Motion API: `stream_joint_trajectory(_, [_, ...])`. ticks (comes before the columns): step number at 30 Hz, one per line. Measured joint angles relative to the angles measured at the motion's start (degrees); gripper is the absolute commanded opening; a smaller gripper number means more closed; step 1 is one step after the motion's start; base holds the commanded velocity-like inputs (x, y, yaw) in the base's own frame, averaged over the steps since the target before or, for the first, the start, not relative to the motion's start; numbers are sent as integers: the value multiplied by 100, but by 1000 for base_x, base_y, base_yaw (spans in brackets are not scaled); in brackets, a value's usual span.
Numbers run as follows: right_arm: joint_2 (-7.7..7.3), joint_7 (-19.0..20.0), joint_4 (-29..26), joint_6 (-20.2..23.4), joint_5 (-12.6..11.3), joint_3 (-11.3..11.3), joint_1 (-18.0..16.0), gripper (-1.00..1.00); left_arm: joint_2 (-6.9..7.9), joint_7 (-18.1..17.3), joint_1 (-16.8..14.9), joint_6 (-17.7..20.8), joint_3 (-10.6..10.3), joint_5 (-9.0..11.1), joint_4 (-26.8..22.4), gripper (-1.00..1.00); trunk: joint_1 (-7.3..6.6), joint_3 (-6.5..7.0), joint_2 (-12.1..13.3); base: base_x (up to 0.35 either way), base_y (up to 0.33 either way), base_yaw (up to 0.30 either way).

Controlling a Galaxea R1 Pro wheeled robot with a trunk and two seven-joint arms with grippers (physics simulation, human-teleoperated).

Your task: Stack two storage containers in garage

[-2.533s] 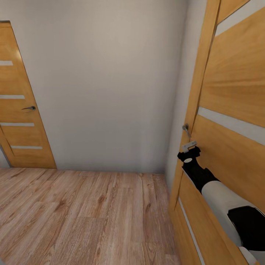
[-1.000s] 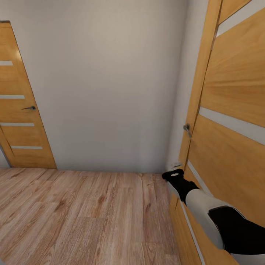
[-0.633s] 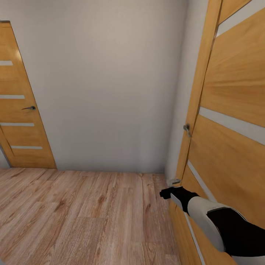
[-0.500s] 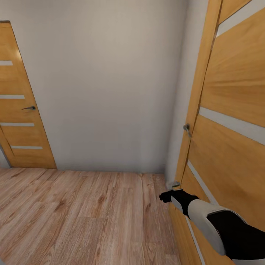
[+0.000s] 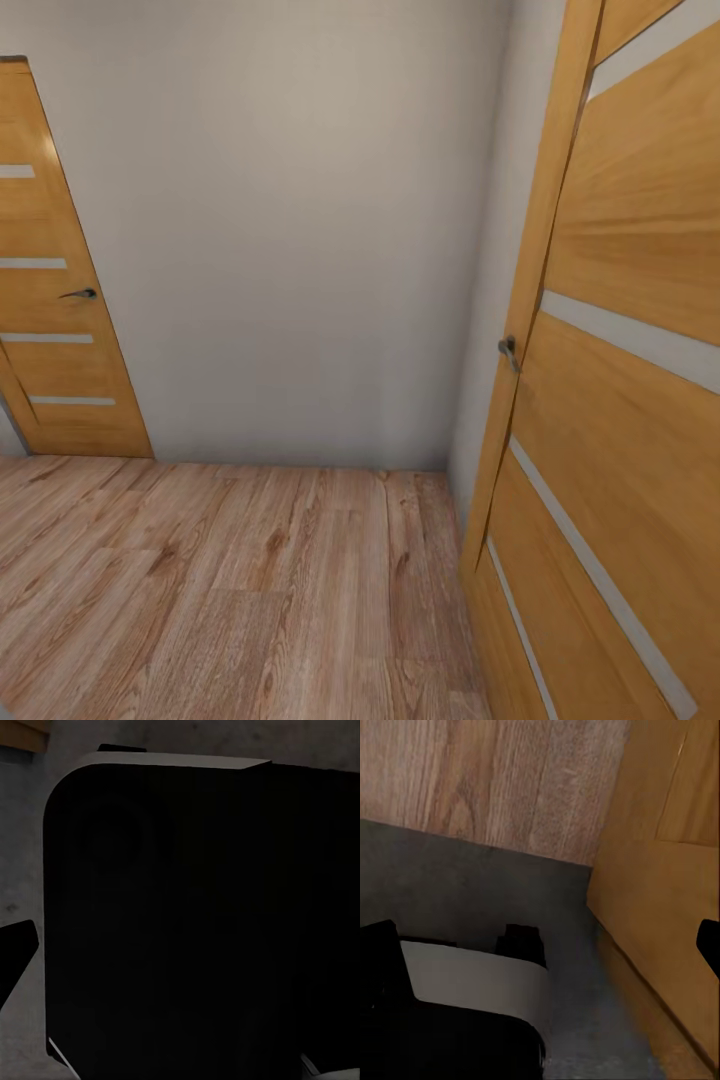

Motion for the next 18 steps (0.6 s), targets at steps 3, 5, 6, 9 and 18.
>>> stream_joint_trajectory(3, [-71,0,-2,-361,5,2,443,100,3,0,0,0,0,1,1,100,0,1,0,0,0,0])
stream_joint_trajectory(5, [-110,0,-2,-524,20,4,649,100,4,0,0,0,-1,1,1,100,0,1,0,0,0,0])
stream_joint_trajectory(6, [-130,0,-4,-612,27,4,778,100,4,0,0,0,-1,1,0,100,0,0,0,0,0,0])
stream_joint_trajectory(9, [-164,-3,-12,-810,41,11,1033,100,5,0,0,0,-2,1,1,100,0,1,0,0,0,0])
stream_joint_trajectory(18, [-178,-69,-15,-895,50,33,1125,100,5,0,0,0,-5,1,1,100,0,1,0,0,0,69])
